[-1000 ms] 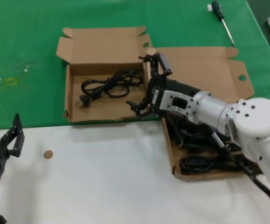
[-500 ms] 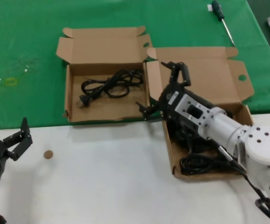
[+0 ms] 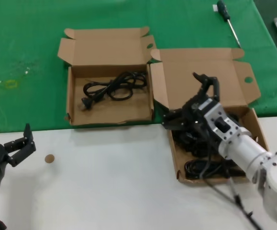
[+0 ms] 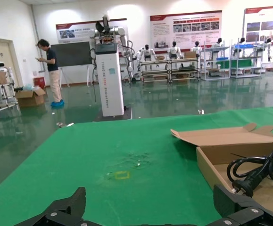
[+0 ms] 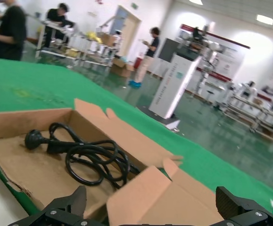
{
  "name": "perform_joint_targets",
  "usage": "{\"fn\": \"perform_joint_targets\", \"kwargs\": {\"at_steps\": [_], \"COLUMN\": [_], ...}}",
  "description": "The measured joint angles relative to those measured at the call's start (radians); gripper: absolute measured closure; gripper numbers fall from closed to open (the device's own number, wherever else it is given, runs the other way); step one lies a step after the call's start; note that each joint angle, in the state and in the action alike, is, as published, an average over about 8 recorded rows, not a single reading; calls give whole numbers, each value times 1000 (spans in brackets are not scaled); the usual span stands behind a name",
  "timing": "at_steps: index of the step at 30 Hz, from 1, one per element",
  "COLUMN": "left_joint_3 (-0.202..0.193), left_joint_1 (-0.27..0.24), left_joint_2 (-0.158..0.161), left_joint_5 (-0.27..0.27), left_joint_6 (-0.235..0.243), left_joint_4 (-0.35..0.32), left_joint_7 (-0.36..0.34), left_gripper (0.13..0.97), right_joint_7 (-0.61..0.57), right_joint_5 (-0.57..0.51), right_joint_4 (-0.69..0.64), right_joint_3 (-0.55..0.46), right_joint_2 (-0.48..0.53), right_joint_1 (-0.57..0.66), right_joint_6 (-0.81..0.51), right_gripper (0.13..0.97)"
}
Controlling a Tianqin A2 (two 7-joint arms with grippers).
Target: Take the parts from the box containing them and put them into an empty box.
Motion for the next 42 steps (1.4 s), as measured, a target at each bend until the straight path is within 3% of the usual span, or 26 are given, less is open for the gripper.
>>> {"fn": "perform_joint_targets", "kwargs": {"at_steps": [8, 24, 42], "left_joint_3": [0, 0, 0], "left_joint_1": [0, 0, 0], "left_joint_2": [0, 0, 0], "left_joint_5": [0, 0, 0], "left_joint_6": [0, 0, 0], "left_joint_4": [0, 0, 0], "left_joint_7": [0, 0, 0], "left_gripper": [140, 132, 132], "right_joint_7": [92, 265, 283], "right_joint_5": [31, 88, 94], "right_joint_4": [83, 238, 254], "right_joint_3": [44, 126, 135], "right_joint_2": [6, 16, 17], "right_joint_1": [-99, -284, -303], "right_joint_6": [72, 206, 220], "right_gripper": [129, 129, 129]}}
